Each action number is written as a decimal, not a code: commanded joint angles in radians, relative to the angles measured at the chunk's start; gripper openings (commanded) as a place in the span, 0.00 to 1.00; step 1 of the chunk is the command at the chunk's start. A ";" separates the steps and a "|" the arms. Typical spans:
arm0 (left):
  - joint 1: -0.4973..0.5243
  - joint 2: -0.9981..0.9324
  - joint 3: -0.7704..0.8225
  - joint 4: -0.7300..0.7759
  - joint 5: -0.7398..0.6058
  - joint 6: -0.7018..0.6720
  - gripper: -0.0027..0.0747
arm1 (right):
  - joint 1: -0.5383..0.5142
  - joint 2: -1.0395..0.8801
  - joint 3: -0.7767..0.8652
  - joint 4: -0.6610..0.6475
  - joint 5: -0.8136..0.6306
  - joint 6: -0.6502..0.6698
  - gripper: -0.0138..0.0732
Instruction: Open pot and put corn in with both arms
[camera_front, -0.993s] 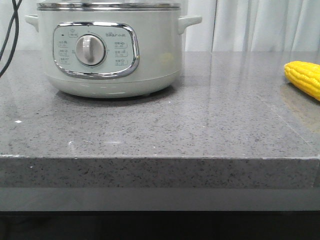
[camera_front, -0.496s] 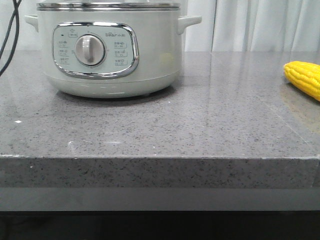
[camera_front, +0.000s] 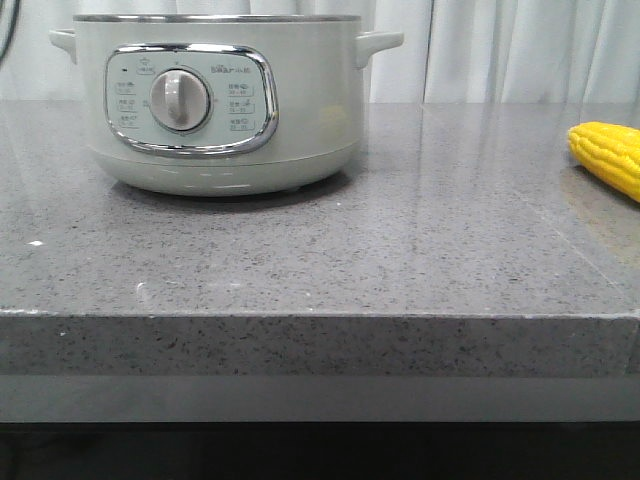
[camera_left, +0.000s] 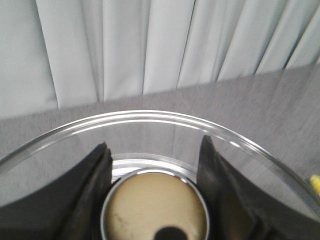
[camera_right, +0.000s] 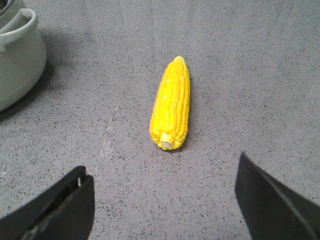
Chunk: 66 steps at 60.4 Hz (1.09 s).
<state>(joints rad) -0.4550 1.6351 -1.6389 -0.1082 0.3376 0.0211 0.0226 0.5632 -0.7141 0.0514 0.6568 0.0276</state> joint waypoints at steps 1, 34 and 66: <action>-0.003 -0.127 -0.058 -0.009 -0.091 -0.009 0.31 | 0.001 0.010 -0.033 0.004 -0.073 -0.001 0.84; -0.003 -0.599 0.184 0.052 0.145 -0.007 0.31 | 0.001 0.010 -0.033 0.004 -0.073 -0.001 0.84; -0.003 -1.102 0.670 0.052 0.230 -0.007 0.30 | 0.001 0.010 -0.033 0.004 -0.072 -0.001 0.84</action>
<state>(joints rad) -0.4550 0.5872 -0.9917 -0.0536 0.6923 0.0211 0.0226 0.5632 -0.7141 0.0514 0.6568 0.0276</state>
